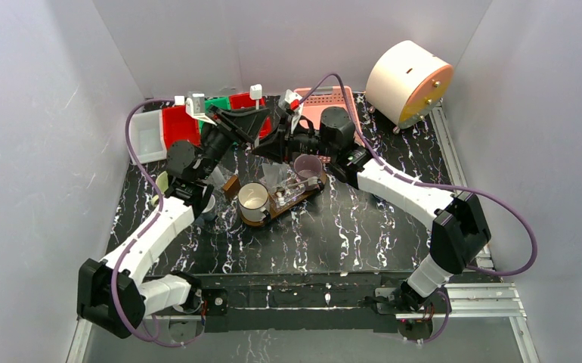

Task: Prepare toiletry sets of a toothbrush and toothpaste on the tray
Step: Place the toothbrush in the cup.

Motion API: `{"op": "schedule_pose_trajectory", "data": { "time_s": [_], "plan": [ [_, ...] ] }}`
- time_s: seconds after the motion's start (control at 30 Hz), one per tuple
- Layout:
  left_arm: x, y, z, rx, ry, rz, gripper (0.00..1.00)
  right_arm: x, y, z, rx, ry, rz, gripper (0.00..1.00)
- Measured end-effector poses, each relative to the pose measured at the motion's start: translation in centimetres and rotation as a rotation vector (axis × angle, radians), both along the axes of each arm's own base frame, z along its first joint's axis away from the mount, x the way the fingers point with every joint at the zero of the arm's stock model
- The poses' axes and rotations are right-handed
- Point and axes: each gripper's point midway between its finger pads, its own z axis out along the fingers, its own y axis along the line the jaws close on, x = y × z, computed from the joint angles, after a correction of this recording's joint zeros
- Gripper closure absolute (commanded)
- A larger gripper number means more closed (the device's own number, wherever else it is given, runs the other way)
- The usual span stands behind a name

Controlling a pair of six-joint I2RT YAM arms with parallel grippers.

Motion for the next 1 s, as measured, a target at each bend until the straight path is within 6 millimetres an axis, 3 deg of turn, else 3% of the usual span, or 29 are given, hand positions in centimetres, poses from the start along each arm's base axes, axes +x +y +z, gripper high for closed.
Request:
{"op": "schedule_pose_trajectory", "data": {
  "time_s": [0.2, 0.3, 0.33, 0.4, 0.5, 0.6, 0.87, 1.0],
  "plan": [
    [0.5, 0.5, -0.6, 0.085, -0.006, 0.055, 0.98, -0.1, 0.0, -0.5, -0.025, 0.011, 0.012, 0.99],
    [1.1, 1.0, -1.3, 0.130, -0.007, 0.098, 1.00, -0.4, -0.1, -0.8, -0.040, 0.035, 0.021, 0.99],
    [1.2, 1.1, -1.5, 0.144, -0.006, 0.109, 1.00, -0.4, -0.1, -0.9, -0.043, 0.039, 0.020, 0.95],
    [1.2, 1.4, -1.7, 0.162, -0.006, 0.127, 1.00, -0.4, -0.1, -1.1, -0.050, 0.045, 0.021, 0.74],
    [1.0, 2.2, -1.5, 0.183, -0.010, 0.176, 1.00, -0.4, 0.0, -1.0, -0.046, 0.040, 0.019, 0.51],
    [0.7, 3.6, -1.2, 0.196, -0.019, 0.250, 1.00, -0.3, 0.1, -0.8, -0.039, 0.021, 0.010, 0.36],
    [0.5, 8.4, -0.2, 0.233, -0.035, 0.502, 1.00, 0.5, -1.7, -0.4, -0.028, -0.003, -0.106, 0.19],
    [0.7, 11.1, -1.1, 0.257, -0.001, 0.639, 1.00, 0.4, -3.5, 0.7, -0.007, -0.035, -0.179, 0.11]
  ]
}}
